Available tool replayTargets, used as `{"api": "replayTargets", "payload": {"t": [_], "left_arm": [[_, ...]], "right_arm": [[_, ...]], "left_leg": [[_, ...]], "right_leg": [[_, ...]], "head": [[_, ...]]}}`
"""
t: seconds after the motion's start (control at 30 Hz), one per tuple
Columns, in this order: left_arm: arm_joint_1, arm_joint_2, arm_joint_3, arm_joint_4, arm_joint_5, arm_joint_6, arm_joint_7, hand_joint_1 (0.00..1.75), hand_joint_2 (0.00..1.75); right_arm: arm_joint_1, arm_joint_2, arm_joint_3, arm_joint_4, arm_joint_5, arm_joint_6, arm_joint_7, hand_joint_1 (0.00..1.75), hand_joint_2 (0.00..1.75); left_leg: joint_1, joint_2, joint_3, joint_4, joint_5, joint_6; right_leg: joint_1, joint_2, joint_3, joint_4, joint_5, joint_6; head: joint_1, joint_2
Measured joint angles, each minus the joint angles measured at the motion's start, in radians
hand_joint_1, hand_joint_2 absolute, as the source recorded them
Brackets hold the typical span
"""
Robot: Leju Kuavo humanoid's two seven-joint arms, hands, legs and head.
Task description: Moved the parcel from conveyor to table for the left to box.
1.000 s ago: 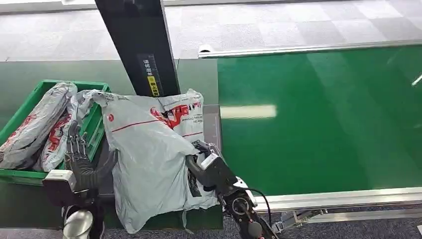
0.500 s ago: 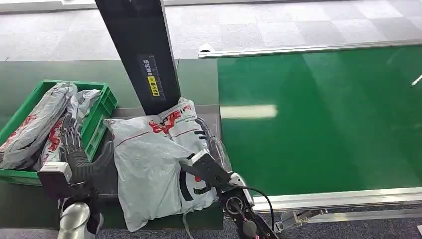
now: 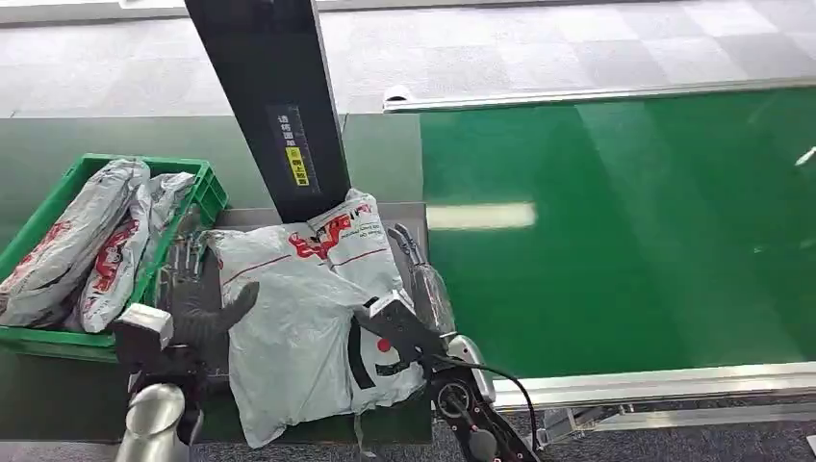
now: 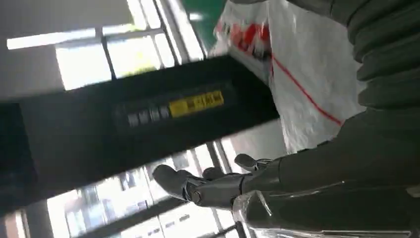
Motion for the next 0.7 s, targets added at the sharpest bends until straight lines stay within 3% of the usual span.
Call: {"api": "replayTargets", "payload": {"t": [0.17,0.33,0.5,0.7], "left_arm": [[0.000,0.041,-0.139,-0.018,-0.094,-0.204,0.003,0.00,1.75],[-0.018,0.084,-0.267,-0.011,-0.175,-0.284,0.030,0.00,1.75],[-0.056,0.105,-0.333,0.044,-0.229,-0.258,0.053,0.00,1.75],[-0.090,0.111,-0.390,0.133,-0.411,-0.031,0.125,0.00,1.75]], "right_arm": [[0.001,-0.001,-0.005,-0.004,0.002,0.011,-0.008,0.00,1.75],[0.000,0.000,-0.010,-0.004,-0.011,0.016,-0.025,0.00,1.75],[0.002,0.000,-0.018,-0.020,-0.040,0.005,-0.037,0.00,1.75],[0.021,-0.003,-0.034,-0.067,-0.062,-0.007,-0.050,0.00,1.75]], "left_leg": [[0.000,0.000,0.000,0.000,0.000,0.000],[0.000,0.000,0.000,0.000,0.000,0.000],[0.000,0.000,0.000,0.000,0.000,0.000],[0.000,0.000,0.000,0.000,0.000,0.000]], "right_leg": [[0.000,0.000,0.000,0.000,0.000,0.000],[0.000,0.000,0.000,0.000,0.000,0.000],[0.000,0.000,0.000,0.000,0.000,0.000],[0.000,0.000,0.000,0.000,0.000,0.000]], "head": [[0.000,0.000],[0.000,0.000],[0.000,0.000],[0.000,0.000]]}}
